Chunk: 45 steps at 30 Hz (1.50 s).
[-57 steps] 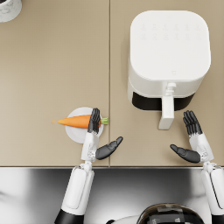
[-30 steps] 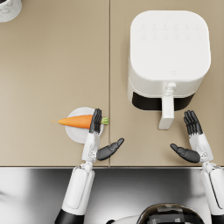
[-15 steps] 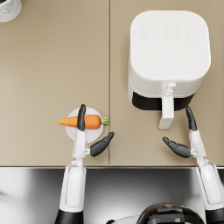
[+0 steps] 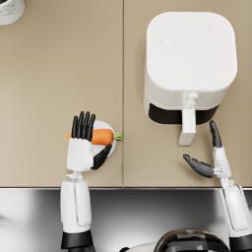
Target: Pick up the carrot and place it into the air fryer
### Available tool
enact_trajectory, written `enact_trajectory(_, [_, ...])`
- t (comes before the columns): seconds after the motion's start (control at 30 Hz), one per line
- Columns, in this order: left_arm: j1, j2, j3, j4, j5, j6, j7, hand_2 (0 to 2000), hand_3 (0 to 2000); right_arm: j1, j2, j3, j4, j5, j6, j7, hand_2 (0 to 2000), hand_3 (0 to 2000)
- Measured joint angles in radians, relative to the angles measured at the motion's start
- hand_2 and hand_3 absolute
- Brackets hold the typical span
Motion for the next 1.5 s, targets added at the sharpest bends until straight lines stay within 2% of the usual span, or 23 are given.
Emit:
enact_trajectory(0.07, [0.016, 0.002, -0.003, 0.014, 0.091, -0.093, -0.068, 0, 0, 0.0, -0.004, -0.002, -0.003, 0.0, 0.0, 0.0, 0, 0])
enact_trajectory(0.13, [0.029, 0.004, -0.003, 0.026, 0.182, -0.138, -0.107, 0, 0, 0.0, -0.009, -0.007, -0.006, 0.0, 0.0, 0.0, 0, 0])
enact_trajectory(0.33, [0.07, 0.011, 0.015, 0.085, 0.455, -0.181, -0.142, 0, 0, 0.005, -0.024, -0.028, -0.002, 0.0, 0.0, 0.0, 0, 0])
enact_trajectory(0.47, [0.094, 0.018, 0.046, 0.165, 0.638, -0.183, -0.146, 0, 0, -0.002, -0.029, -0.038, -0.002, 0.0, 0.0, 0.0, 0, 0])
enact_trajectory(0.57, [0.12, 0.025, 0.066, 0.247, 0.711, -0.186, -0.146, 0, 0, -0.003, -0.034, -0.041, -0.006, 0.0, 0.0, 0.0, 0, 0])
enact_trajectory(0.77, [0.178, 0.036, 0.093, 0.375, 0.747, -0.16, -0.148, 0, 0, -0.005, -0.045, -0.048, -0.013, 0.0, 0.0, 0.0, 0, 0])
enact_trajectory(1.03, [0.217, 0.04, 0.14, 0.448, 0.753, -0.122, -0.152, 0, 0, -0.004, -0.06, -0.052, -0.021, 0.0, 0.0, 0.0, 0, 0])
enact_trajectory(1.07, [0.227, 0.041, 0.141, 0.464, 0.752, -0.115, -0.159, 1361, 327, -0.005, -0.062, -0.053, -0.021, 0.0, 0.0, 0.0, 0, 0])
enact_trajectory(1.1, [0.235, 0.042, 0.142, 0.486, 0.752, -0.129, -0.161, 2000, 653, -0.005, -0.063, -0.056, -0.02, 0.0, 0.0, 0.0, 0, 0])
enact_trajectory(1.2, [0.258, 0.045, 0.149, 0.549, 0.751, -0.01, -0.149, 2000, 1633, -0.006, -0.068, -0.063, -0.019, 0.0, 0.0, 0.0, 0, 0])
enact_trajectory(1.23, [0.267, 0.047, 0.152, 0.57, 0.751, 0.051, -0.123, 2000, 1960, -0.008, -0.069, -0.063, -0.018, 0.0, 0.0, 0.0, 0, 0])
enact_trajectory(1.27, [0.274, 0.049, 0.156, 0.595, 0.751, 0.112, -0.087, 2000, 2000, -0.009, -0.071, -0.064, -0.017, 0.0, 0.0, 0.0, 0, 0])
enact_trajectory(1.3, [0.281, 0.052, 0.159, 0.622, 0.751, 0.154, -0.036, 2000, 2000, -0.009, -0.072, -0.065, -0.016, 0.0, 0.0, 0.0, 0, 0])
enact_trajectory(1.37, [0.297, 0.058, 0.163, 0.663, 0.751, 0.219, 0.028, 2000, 2000, -0.008, -0.076, -0.064, -0.021, 0.0, 0.0, 0.0, 0, 0])
enact_trajectory(1.43, [0.303, 0.062, 0.166, 0.679, 0.752, 0.246, 0.064, 2000, 2000, -0.007, -0.079, -0.062, -0.031, 0.0, 0.0, 0.0, 0, 0])
enact_trajectory(1.5, [0.288, 0.06, 0.165, 0.648, 0.666, 0.23, 0.088, 2000, 2000, -0.003, -0.084, -0.057, -0.051, 0.0, 0.0, 0.0, 0, 0])
